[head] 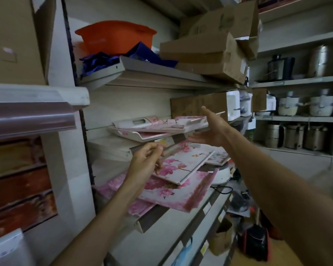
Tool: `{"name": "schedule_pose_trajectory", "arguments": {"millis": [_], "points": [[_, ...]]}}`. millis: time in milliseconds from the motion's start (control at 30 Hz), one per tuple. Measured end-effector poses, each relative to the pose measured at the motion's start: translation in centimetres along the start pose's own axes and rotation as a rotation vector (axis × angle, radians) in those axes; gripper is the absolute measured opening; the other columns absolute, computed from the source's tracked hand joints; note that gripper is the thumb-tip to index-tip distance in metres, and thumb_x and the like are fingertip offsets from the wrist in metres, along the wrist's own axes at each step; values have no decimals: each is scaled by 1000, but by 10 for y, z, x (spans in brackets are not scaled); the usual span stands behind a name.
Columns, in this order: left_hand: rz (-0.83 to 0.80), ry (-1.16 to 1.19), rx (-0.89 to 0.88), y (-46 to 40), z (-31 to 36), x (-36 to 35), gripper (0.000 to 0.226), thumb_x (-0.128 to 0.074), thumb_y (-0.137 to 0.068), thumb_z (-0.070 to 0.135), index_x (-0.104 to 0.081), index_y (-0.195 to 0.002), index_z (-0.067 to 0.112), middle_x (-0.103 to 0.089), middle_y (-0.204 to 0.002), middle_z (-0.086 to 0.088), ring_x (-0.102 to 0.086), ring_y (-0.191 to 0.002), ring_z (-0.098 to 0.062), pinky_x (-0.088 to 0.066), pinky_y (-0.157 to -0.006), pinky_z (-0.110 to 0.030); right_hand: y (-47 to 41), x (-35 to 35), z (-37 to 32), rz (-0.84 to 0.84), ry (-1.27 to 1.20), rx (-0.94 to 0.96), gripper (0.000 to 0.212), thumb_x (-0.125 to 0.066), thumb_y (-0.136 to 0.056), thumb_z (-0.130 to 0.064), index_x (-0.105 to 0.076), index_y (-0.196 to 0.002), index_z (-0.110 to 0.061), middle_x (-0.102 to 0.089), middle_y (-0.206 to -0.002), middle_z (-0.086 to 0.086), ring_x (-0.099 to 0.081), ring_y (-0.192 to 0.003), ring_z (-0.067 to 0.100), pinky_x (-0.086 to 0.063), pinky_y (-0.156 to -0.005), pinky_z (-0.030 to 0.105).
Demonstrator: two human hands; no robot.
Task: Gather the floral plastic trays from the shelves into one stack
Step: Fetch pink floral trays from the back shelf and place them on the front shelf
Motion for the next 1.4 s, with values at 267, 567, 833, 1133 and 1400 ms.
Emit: {"name": "schedule_pose_trajectory", "arguments": {"millis": [267,567,833,1133,1400], "points": [[32,3,6,-5,-2,-3,18,-57,-97,23,-72,-90,30,-66,-79,4,-55,-57,-13,-44,-49,-27,-14,-4,-11,121,-8,136,15,-48,-99,-19,-52,-104,-5,-62,-91,21,-70,-81,38,-60,-49,41],[110,296,145,-12,-4,-29,14,-55,-97,19,-64,-104,12,-66,-96,-9,-67,-64,-15,-55,-55,-29,12,32,-33,168,-29,295,10,-49,-98,-16,-49,-101,-7,-67,-94,22,-75,-67,34,-61,-58,45],[135,805,351,-18,11,-78,43,-56,-95,39,-52,-129,12,-68,-116,-21,-69,-102,-37,-53,-86,-61,64,56,-34,191,55,429,24,-47,-94,-17,-52,-114,-5,-71,-103,19,-72,-88,35,-61,-75,52],[383,821,311,12,10,-102,44,-49,-96,7,-48,-137,22,-65,-126,-13,-66,-106,-35,-52,-87,-62,131,87,-13,70,74,454,26,-50,-95,-22,-43,-119,-15,-73,-84,11,-75,-68,31,-61,-58,42],[518,725,261,69,17,-98,22,-49,-94,3,-62,-109,14,-73,-84,-3,-74,-60,-17,-57,-48,-31,177,162,-26,443,795,553,69,-27,-90,-71,-63,-86,-12,-71,-83,12,-69,-77,32,-58,-77,50]]}}
Point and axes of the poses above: each hand's wrist, its own y-axis away from the middle knuckle, its own x-axis out of the back of the hand, z = x × y, the point moved 10 cm from there along -y, towards the middle knuckle
